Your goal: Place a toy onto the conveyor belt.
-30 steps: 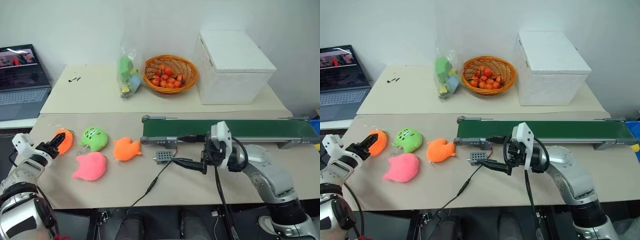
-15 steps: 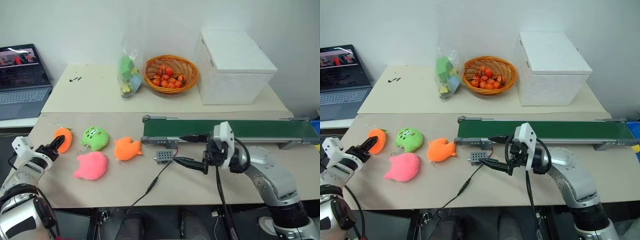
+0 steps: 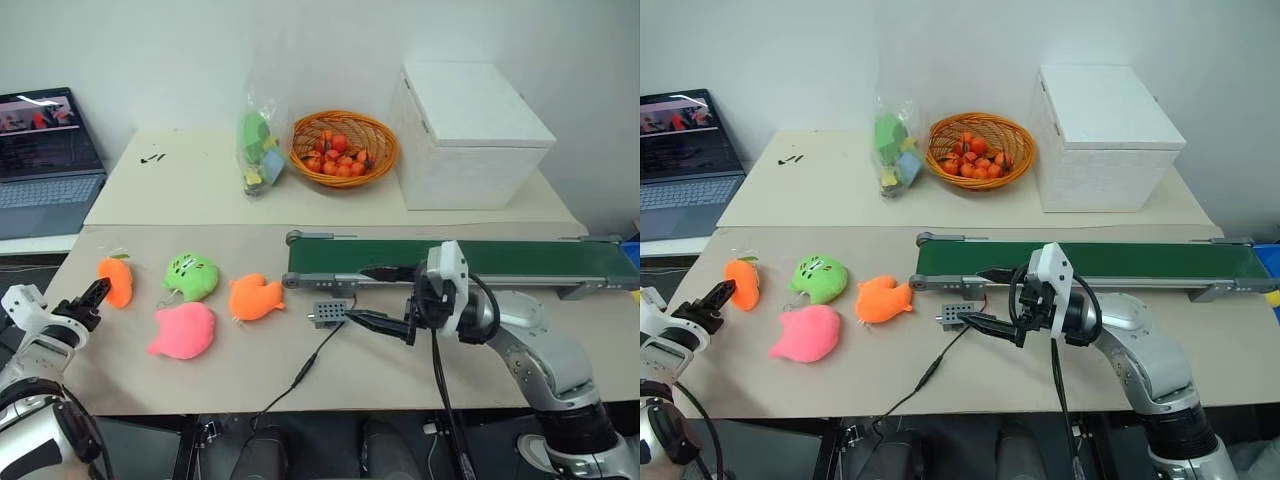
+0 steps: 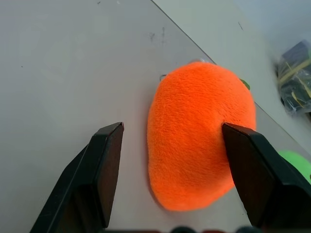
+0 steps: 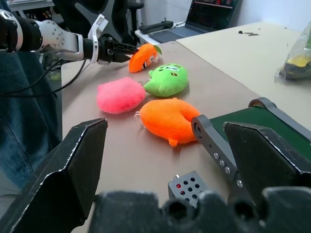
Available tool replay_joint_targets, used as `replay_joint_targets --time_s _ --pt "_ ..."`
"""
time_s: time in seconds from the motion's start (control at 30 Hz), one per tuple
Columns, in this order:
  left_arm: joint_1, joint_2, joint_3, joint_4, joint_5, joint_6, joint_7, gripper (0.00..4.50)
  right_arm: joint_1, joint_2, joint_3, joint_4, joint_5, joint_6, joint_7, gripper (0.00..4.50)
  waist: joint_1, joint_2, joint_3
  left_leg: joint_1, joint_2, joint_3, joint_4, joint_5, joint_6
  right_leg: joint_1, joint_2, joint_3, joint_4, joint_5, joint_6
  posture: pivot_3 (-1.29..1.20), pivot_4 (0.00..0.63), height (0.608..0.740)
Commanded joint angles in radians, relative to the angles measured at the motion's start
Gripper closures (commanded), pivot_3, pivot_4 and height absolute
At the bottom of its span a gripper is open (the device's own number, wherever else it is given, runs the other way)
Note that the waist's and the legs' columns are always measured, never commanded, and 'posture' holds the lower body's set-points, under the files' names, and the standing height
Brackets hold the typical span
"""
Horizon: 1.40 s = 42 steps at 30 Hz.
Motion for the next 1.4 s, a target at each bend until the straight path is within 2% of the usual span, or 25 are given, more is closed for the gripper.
replay_joint_targets --time_s 0.03,0.67,1.1,1.23,1.3,1.33,1.4 --pt "0.006 0.005 0.008 0.007 -0.004 -0.015 0.005 1.1 -0.009 -0.002 -0.032 -0.021 0.008 -0.014 -0.004 0.0 0.0 0.0 0.0 0.0 0.0 0.0 0.0 0.0 0.0 0.0 0.0 0.0 0.0 0.0 0.0 0.0 0.15 0.727" --pt "-0.045 -0.015 -0.01 0.004 0.0 0.017 0.003 1.1 0.006 0.008 -0.043 -0.042 0.021 -0.005 -0.035 0.0 -0.002 0.0 0.0 0.0 0.0 0.0 0.0 0.0 0.0 0.0 0.0 0.0 0.001 0.0 0.0 0.0 0.15 0.727" --pt "-0.102 -0.186 -0.099 0.029 0.063 -0.026 0.044 1.1 0.017 -0.011 -0.1 -0.08 0.059 0.012 -0.064 0.0 0.026 0.003 -0.002 0.0 -0.001 0.001 0.0 0.0 0.0 0.001 -0.001 0.0 0.001 0.0 0.0 0.0 0.15 0.727" --pt "-0.108 -0.201 -0.098 0.032 0.066 -0.027 0.044 1.1 0.024 -0.008 -0.103 -0.087 0.056 0.013 -0.074 0.0 0.037 0.004 -0.002 0.0 -0.003 0.001 0.001 0.0 0.0 0.003 -0.003 -0.001 0.001 0.0 0.0 0.0 0.15 0.727" --pt "-0.109 -0.201 -0.093 0.03 0.06 -0.032 0.039 1.63 0.029 -0.008 -0.104 -0.091 0.054 0.012 -0.078 0.0 0.038 0.004 -0.002 0.0 -0.003 0.001 0.001 0.0 0.0 0.003 -0.003 -0.002 0.001 0.0 0.0 0.0 0.15 0.727" --pt "-0.11 -0.2 -0.091 0.03 0.059 -0.032 0.037 1.73 0.031 -0.009 -0.103 -0.091 0.051 0.01 -0.081 0.0 0.038 0.004 -0.002 0.0 -0.003 0.001 0.001 0.0 0.0 0.003 -0.003 -0.002 0.001 0.0 0.0 0.0 0.15 0.727" --pt "-0.11 -0.197 -0.091 0.03 0.061 -0.034 0.039 2.42 0.032 -0.009 -0.103 -0.09 0.049 0.009 -0.087 0.0 0.037 0.004 -0.002 0.0 -0.003 0.001 0.001 0.0 0.0 0.003 -0.003 -0.002 0.0 0.0 0.0 0.0 0.15 0.727"
